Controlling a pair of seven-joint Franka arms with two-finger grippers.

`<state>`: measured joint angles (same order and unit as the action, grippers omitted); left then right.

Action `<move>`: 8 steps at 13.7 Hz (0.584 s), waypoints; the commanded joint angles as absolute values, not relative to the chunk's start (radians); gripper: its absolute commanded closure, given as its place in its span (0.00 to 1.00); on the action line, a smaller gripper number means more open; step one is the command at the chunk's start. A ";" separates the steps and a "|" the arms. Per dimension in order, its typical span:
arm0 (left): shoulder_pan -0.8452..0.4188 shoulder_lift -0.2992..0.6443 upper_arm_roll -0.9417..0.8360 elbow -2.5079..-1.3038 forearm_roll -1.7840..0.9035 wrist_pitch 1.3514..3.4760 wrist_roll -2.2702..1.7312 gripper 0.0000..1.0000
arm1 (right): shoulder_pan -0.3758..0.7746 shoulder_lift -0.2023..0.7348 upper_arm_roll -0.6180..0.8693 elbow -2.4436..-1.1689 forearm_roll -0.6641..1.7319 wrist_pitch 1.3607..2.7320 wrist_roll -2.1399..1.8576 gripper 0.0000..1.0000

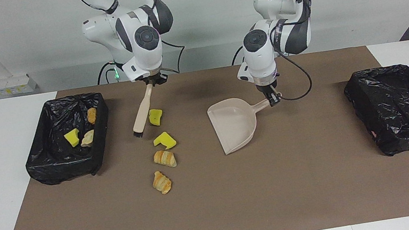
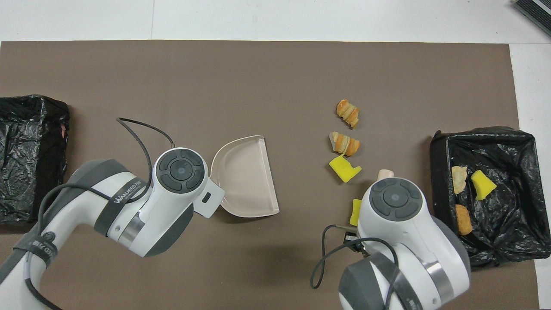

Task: Sweep and dump trash in bin
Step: 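Sweep bread and sponge pieces toward the dustpan with the right gripper's brush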

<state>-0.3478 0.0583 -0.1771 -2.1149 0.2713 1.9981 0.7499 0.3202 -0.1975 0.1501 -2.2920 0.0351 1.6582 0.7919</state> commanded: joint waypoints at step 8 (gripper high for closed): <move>-0.362 0.041 -0.166 -2.152 0.256 2.054 0.710 1.00 | 0.431 -0.120 0.147 -2.435 0.104 2.055 0.959 1.00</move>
